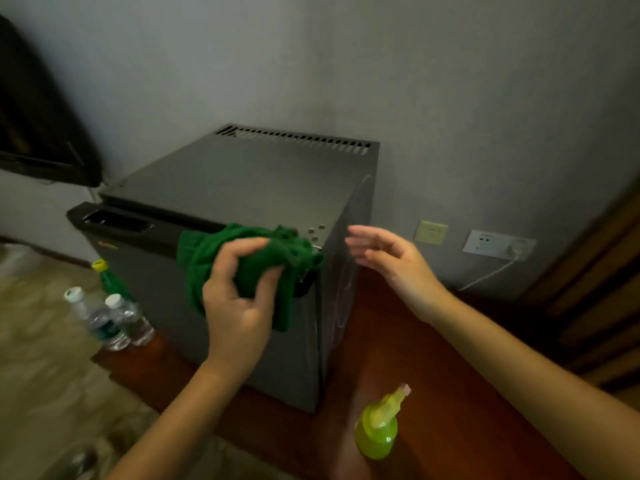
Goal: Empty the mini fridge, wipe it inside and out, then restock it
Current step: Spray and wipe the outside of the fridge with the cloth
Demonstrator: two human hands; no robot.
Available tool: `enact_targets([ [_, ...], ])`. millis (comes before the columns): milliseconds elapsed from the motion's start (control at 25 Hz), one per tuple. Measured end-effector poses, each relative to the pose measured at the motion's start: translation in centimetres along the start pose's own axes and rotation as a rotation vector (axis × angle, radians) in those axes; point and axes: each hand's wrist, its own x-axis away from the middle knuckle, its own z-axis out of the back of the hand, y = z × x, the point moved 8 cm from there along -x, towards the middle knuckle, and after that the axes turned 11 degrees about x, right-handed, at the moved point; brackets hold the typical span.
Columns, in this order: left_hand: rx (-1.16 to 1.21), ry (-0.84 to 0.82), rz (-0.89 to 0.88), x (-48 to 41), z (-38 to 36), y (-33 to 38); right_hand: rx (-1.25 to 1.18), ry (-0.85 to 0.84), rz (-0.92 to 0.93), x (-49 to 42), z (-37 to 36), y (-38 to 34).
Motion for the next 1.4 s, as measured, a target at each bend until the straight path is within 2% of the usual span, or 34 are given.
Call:
enact_targets([
  [160,0.595,0.539,0.424,2.4,0.4,1.0,0.028,0.035,-0.069,4.7,1.6,7.2],
  [200,0.681,0.636,0.534,3.5,0.2,0.2,0.056,0.051,-0.105,6.3,2.0,9.5],
  [240,0.738,0.681,0.666,4.6,0.0,-0.5,0.084,0.07,-0.137,8.0,2.3,11.9],
  [360,0.854,0.617,1.101,9.0,-2.2,-1.8,0.139,0.185,-0.28,13.7,2.5,18.3],
  [440,0.887,0.626,1.24,12.2,-3.8,-1.9,0.145,0.279,-0.412,17.4,1.9,21.7],
  [520,0.909,0.612,1.278,14.3,-5.2,-2.0,0.172,0.3,-0.487,19.9,0.1,24.1],
  [600,0.947,0.614,1.297,15.8,-6.6,-2.3,0.245,0.255,-0.482,20.8,-2.4,25.8],
  [760,0.954,0.726,1.419,19.4,-7.0,-4.3,0.341,0.207,-0.524,19.2,-5.8,28.3],
  [880,0.899,0.782,1.477,20.7,-6.2,-5.2,0.267,0.286,-0.494,17.9,-6.1,28.4],
  [1000,0.87,0.817,1.471,21.2,-5.0,-5.8,0.129,0.209,-0.371,16.4,-5.2,28.0],
  [1200,0.865,0.915,1.515,21.7,-4.2,-6.7,-0.207,0.12,-0.087,10.1,-0.3,20.5],
  [1400,0.927,0.979,1.582,22.4,-4.8,-7.0,-0.098,-0.091,0.008,2.8,3.2,11.9],
])
